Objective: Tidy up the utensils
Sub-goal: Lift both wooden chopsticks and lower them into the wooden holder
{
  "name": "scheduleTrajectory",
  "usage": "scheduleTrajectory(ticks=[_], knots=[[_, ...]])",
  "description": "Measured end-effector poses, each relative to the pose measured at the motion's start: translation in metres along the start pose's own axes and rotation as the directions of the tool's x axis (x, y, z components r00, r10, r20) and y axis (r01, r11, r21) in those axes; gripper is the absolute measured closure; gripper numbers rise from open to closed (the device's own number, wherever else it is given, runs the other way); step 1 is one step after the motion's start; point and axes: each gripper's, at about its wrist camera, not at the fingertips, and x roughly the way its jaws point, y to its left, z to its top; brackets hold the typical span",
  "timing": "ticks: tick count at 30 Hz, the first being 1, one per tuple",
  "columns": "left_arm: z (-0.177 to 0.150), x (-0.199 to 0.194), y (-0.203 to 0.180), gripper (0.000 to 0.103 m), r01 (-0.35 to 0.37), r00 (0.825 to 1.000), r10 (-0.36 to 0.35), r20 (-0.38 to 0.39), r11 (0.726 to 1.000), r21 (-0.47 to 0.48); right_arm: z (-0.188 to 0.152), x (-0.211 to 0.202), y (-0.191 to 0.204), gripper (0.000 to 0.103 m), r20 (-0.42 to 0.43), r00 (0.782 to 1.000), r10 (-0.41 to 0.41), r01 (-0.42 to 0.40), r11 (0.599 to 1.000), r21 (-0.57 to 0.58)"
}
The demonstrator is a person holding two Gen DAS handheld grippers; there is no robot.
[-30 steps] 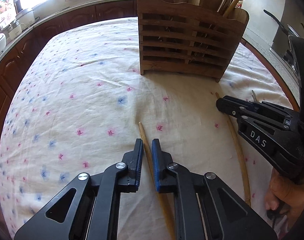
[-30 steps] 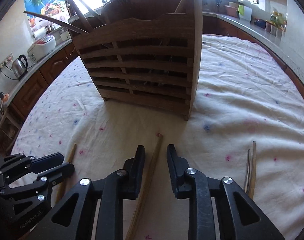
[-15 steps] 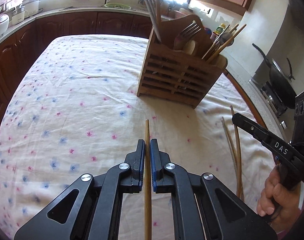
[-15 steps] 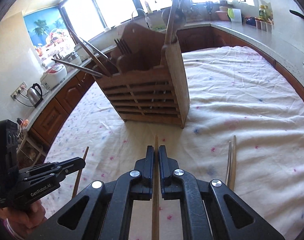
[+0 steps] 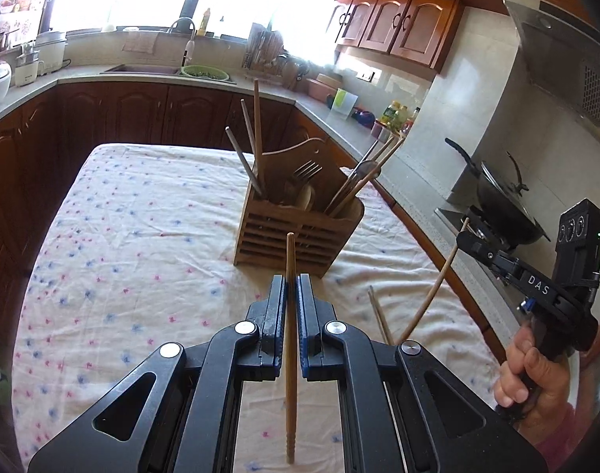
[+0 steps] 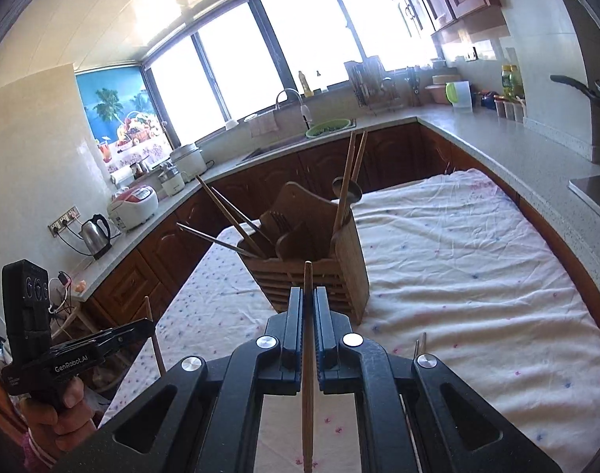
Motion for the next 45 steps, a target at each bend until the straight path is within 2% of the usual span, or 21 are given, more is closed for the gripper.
scheduleTrajectory(ticks=[6, 20, 24, 29, 37, 42, 45], knots=[[0.010, -0.009, -0.004, 0.098, -0.001, 0.999, 0.001, 0.034, 1.000, 0.006, 0.017, -0.012, 0.003, 0.098, 0.058, 0.998, -0.002, 0.002, 1.000, -0.013], [0.034, -0.014, -0.012, 0.099, -0.008, 0.995, 0.006, 0.100, 1.000, 0.025, 0.032, -0.014, 0.002, 0.098, 0.103, 0.995, 0.012, -0.010, 1.000, -0.018], [0.048, -0.019, -0.016, 0.099, -0.011, 0.990, 0.006, 0.140, 0.999, 0.036, 0.041, -0.016, 0.002, 0.098, 0.128, 0.992, 0.013, -0.011, 1.000, -0.017], [0.077, -0.025, -0.022, 0.098, -0.038, 0.977, 0.025, 0.210, 0.998, 0.057, 0.064, -0.019, 0.002, 0.098, 0.182, 0.983, 0.012, -0.008, 1.000, -0.022], [0.127, -0.026, -0.024, 0.098, -0.078, 0.947, 0.058, 0.317, 0.996, 0.049, 0.111, -0.016, 0.007, 0.098, 0.294, 0.956, 0.005, 0.003, 1.000, -0.024], [0.152, -0.015, -0.019, 0.098, -0.096, 0.928, 0.080, 0.365, 0.995, 0.026, 0.134, -0.003, 0.008, 0.098, 0.323, 0.946, -0.007, 0.015, 1.000, -0.024], [0.161, -0.002, -0.014, 0.099, -0.103, 0.924, 0.094, 0.372, 0.995, 0.003, 0.140, 0.007, 0.009, 0.098, 0.329, 0.944, -0.022, 0.033, 0.999, -0.028]])
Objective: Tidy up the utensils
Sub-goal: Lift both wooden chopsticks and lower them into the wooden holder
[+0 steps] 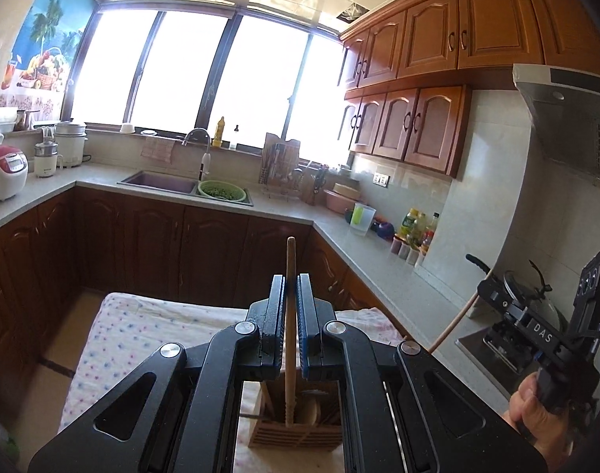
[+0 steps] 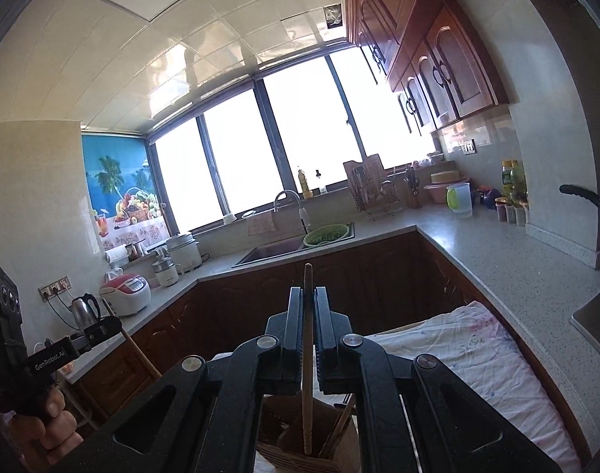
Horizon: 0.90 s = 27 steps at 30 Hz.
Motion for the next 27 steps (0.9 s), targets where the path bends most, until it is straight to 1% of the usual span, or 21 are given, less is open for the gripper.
scheduleTrajectory(ticks=[4, 10, 18, 27], knots=[[-0.008, 0.020, 0.006, 0.099, -0.014, 1.000, 0.014, -0.009, 0.999, -0.030, -0.007, 0.013, -0.004, 0.098, -0.005, 1.000, -0.021, 0.021, 1.000, -0.001], [-0.033, 0.043, 0.008, 0.099, -0.018, 0.999, 0.016, -0.046, 0.998, -0.058, -0.026, 0.027, -0.013, 0.098, -0.032, 0.999, -0.036, 0.037, 0.999, 0.009], [-0.068, 0.057, -0.002, 0.099, -0.037, 0.994, 0.036, -0.106, 0.999, -0.012, -0.052, 0.040, -0.019, 0.098, -0.090, 0.995, -0.040, 0.042, 0.999, 0.019], [-0.092, 0.065, 0.003, 0.098, -0.065, 0.984, 0.062, -0.164, 0.998, -0.014, -0.075, 0.051, -0.027, 0.098, -0.154, 0.987, -0.056, 0.063, 0.997, 0.036]])
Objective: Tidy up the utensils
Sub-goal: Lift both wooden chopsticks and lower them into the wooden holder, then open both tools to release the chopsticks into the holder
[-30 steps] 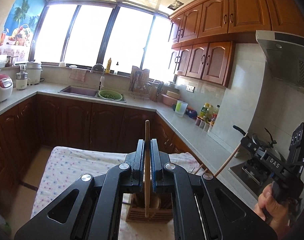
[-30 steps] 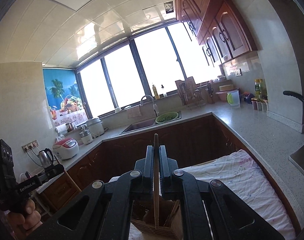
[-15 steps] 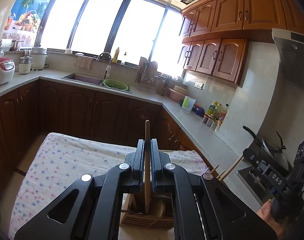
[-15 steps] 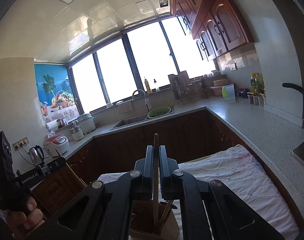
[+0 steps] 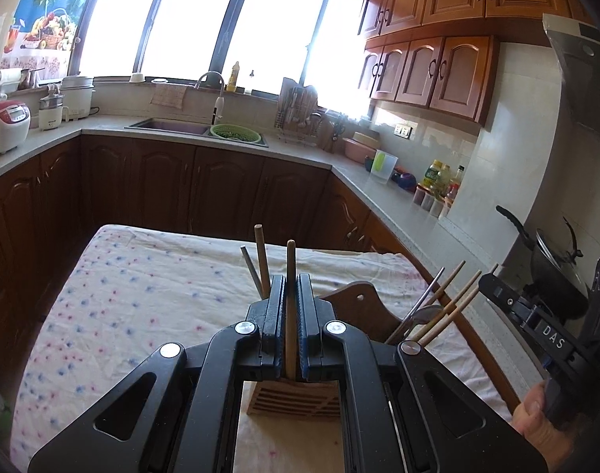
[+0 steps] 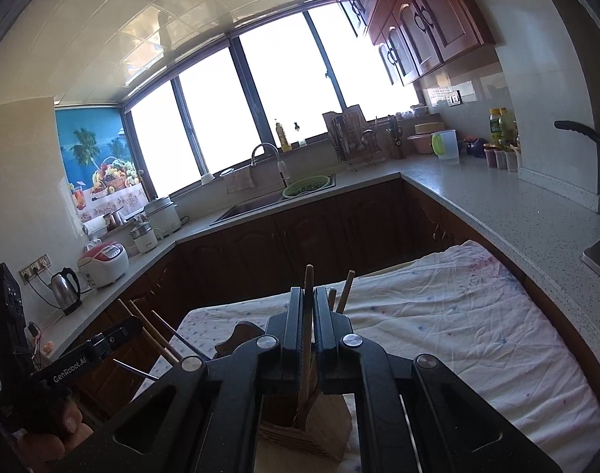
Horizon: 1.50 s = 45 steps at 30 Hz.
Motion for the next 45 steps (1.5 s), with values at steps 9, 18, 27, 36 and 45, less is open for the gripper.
scheduleTrajectory(ticks=[9, 18, 27, 36, 45], knots=[[0.002, -0.001, 0.002, 0.098, -0.038, 0.999, 0.038, -0.006, 0.999, 0.013, -0.017, 0.008, -0.006, 0.098, -0.028, 1.000, -0.009, 0.009, 1.000, 0.017], [0.001, 0.004, 0.007, 0.097, -0.056, 0.998, 0.057, -0.017, 0.998, 0.003, -0.018, 0.009, -0.006, 0.098, -0.032, 0.999, -0.015, 0.015, 1.000, 0.011], [0.001, 0.004, 0.007, 0.097, -0.058, 0.998, 0.058, -0.016, 0.998, 0.005, -0.017, 0.009, -0.006, 0.098, -0.033, 0.999, -0.014, 0.014, 1.000, 0.012], [0.000, 0.003, 0.005, 0.097, -0.061, 0.998, 0.061, -0.013, 0.998, 0.019, -0.017, 0.010, -0.008, 0.098, -0.032, 0.999, -0.019, 0.019, 1.000, 0.012], [-0.001, 0.004, 0.011, 0.097, -0.034, 0.999, 0.034, -0.042, 0.999, 0.001, -0.016, 0.012, -0.012, 0.093, -0.043, 0.999, -0.012, 0.013, 0.999, 0.031]])
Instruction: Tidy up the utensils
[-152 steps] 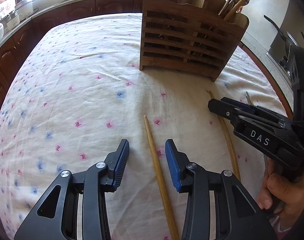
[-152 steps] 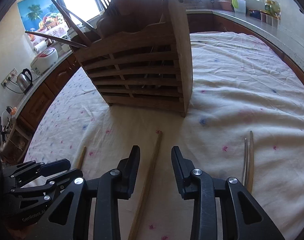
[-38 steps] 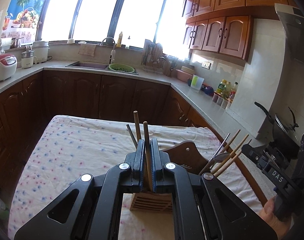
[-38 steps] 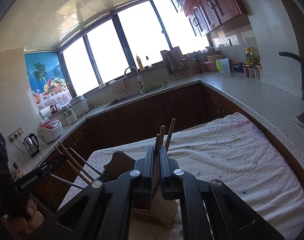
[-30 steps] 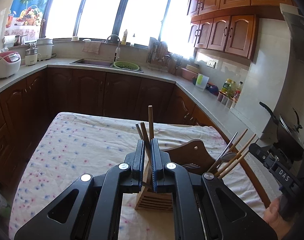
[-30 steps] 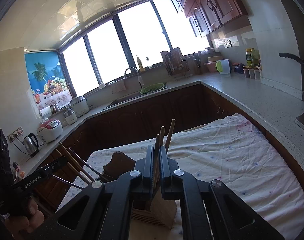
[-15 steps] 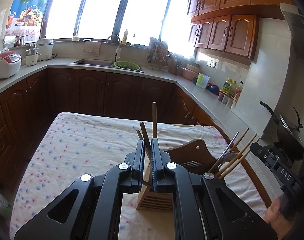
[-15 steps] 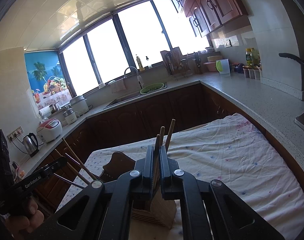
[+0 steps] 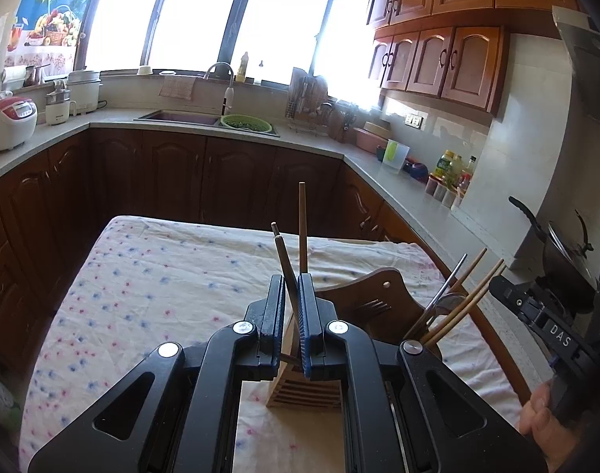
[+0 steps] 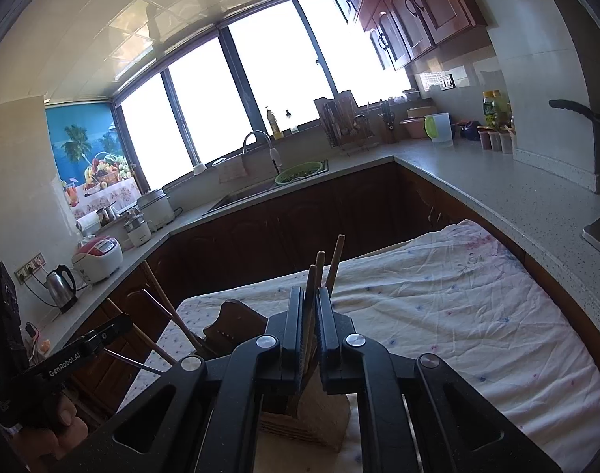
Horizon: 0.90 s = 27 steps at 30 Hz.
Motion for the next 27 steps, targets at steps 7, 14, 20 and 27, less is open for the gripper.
scheduleTrajectory(ticks=[7, 14, 20, 27], knots=[[0.000, -0.025, 0.002, 0.060, -0.003, 0.999, 0.004, 0.044, 1.000, -0.020, 0.003, -0.014, -0.001, 0.072, 0.022, 1.000, 0.015, -0.016, 1.000, 0.022], [-0.024, -0.061, 0.016, 0.020, -0.051, 0.996, 0.055, 0.072, 0.997, -0.062, 0.001, -0.049, -0.002, 0.021, 0.100, 0.995, 0.032, -0.037, 0.998, 0.052], [-0.068, -0.081, 0.029, 0.014, -0.065, 0.998, 0.067, 0.017, 0.992, -0.107, -0.034, -0.068, 0.006, 0.013, 0.081, 0.997, 0.017, -0.018, 1.000, 0.009], [-0.109, -0.105, 0.031, 0.014, -0.087, 0.996, 0.085, -0.017, 0.989, -0.117, -0.082, -0.096, 0.012, 0.011, 0.057, 0.998, 0.009, -0.008, 0.999, -0.031]])
